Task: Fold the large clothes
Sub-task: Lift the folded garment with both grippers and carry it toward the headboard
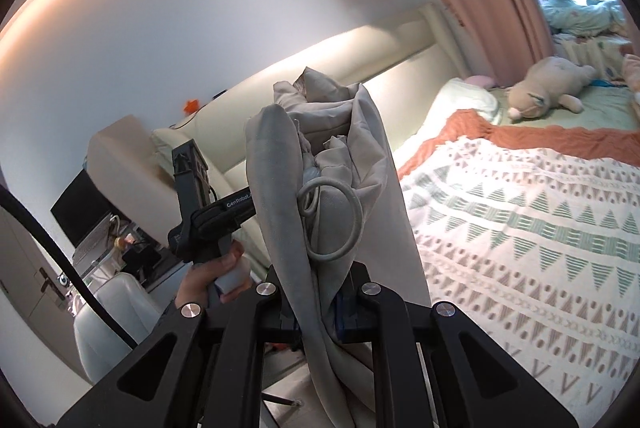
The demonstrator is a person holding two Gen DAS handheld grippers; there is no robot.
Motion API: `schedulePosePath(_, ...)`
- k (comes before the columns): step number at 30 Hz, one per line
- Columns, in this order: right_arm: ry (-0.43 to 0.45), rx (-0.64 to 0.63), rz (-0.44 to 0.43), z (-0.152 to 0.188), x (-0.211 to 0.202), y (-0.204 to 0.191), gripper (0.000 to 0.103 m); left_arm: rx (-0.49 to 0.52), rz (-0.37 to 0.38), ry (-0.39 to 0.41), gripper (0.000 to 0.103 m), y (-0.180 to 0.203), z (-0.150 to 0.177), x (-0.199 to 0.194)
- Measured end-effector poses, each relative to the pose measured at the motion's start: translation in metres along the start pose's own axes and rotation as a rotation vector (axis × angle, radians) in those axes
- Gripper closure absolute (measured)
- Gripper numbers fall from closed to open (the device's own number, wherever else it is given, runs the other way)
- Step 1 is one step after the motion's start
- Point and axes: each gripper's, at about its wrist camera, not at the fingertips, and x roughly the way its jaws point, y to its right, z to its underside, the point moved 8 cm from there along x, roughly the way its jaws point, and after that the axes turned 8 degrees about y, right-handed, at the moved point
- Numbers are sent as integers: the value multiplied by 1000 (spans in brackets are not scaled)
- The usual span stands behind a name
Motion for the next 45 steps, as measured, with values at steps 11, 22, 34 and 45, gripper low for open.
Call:
schedulePosePath(11, -97, 13, -210, 10, 116, -69, 94, 65, -218, 86, 98, -117, -67, -94)
schedulePosePath(22, -205, 91, -338, 41, 238, -87, 94, 143, -427, 43, 98, -193, -81, -104)
schedulePosePath(34, -286, 299, -236, 74, 344, 61, 94, 112, -431, -125, 99, -236, -20, 49)
schedulePosePath(45, -261, 417, -120, 74, 378, 207, 95, 288, -553, -230, 98, -242, 18, 132)
